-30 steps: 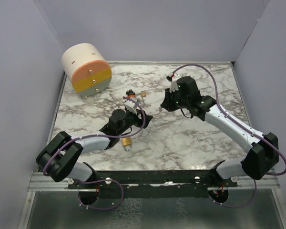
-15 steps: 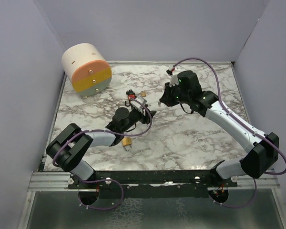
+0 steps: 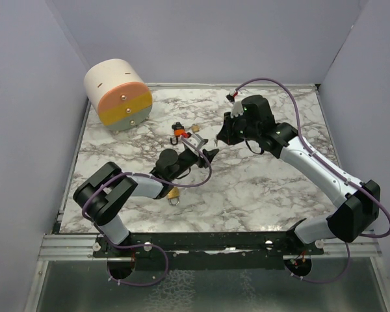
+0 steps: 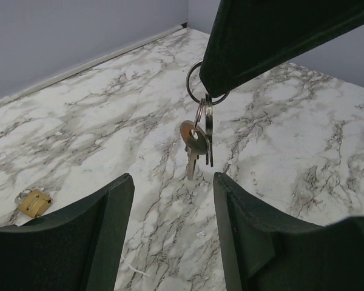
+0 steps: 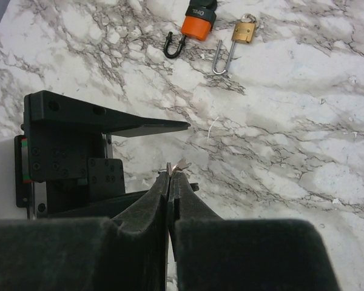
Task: Unlock with the key
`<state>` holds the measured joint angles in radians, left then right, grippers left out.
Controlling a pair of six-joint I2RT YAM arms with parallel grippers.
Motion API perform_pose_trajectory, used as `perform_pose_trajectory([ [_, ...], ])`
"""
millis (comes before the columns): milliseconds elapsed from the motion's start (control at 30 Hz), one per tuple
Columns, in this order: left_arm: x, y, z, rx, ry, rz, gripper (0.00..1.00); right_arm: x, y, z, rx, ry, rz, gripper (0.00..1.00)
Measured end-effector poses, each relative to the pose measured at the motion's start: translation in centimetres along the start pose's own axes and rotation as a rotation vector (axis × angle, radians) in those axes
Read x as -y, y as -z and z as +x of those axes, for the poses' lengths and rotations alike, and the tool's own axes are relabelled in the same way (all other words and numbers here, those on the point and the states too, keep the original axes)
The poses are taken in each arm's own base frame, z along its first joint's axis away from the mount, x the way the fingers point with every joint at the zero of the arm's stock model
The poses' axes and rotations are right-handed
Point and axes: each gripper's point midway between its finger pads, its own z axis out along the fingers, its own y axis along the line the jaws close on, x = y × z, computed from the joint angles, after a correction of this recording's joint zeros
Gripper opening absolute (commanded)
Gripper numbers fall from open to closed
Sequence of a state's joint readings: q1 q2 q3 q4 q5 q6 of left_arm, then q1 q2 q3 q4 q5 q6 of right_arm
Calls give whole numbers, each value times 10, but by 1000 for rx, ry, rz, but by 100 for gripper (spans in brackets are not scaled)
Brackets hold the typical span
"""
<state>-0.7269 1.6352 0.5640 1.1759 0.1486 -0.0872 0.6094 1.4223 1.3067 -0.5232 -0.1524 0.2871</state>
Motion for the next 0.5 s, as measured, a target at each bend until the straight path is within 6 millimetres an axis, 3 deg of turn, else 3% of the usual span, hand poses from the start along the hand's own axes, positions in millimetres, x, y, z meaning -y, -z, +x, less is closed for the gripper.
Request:
perform_pose_trajectory([
  [500,6,-5,-3,42,-38,20,37,-4,0,0,-4,-23,-17,1],
])
